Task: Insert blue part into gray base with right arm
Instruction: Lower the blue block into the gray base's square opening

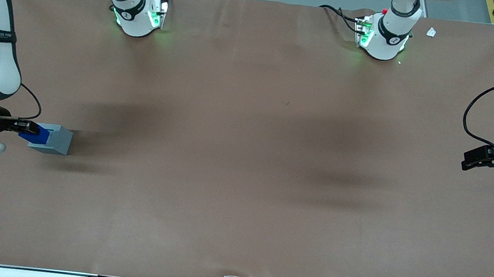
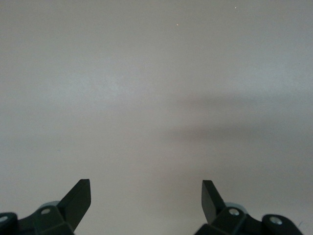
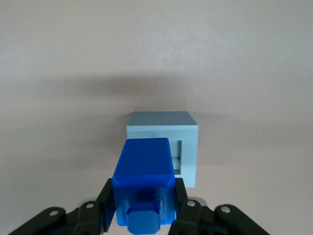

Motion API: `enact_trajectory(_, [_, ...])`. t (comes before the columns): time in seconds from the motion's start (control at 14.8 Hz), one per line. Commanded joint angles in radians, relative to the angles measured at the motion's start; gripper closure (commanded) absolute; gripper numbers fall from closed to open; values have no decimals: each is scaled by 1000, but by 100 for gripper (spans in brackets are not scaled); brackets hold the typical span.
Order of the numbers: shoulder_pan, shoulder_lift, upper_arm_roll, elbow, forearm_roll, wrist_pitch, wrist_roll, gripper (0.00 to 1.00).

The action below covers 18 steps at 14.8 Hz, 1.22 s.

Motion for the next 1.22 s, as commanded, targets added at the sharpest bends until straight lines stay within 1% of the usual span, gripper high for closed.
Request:
enact_trajectory(0.0, [-30,-17,16,-21,-35,11,-7,83])
enact_trajectory(1.15, [-47,26,16,-27,-21,11,30,84])
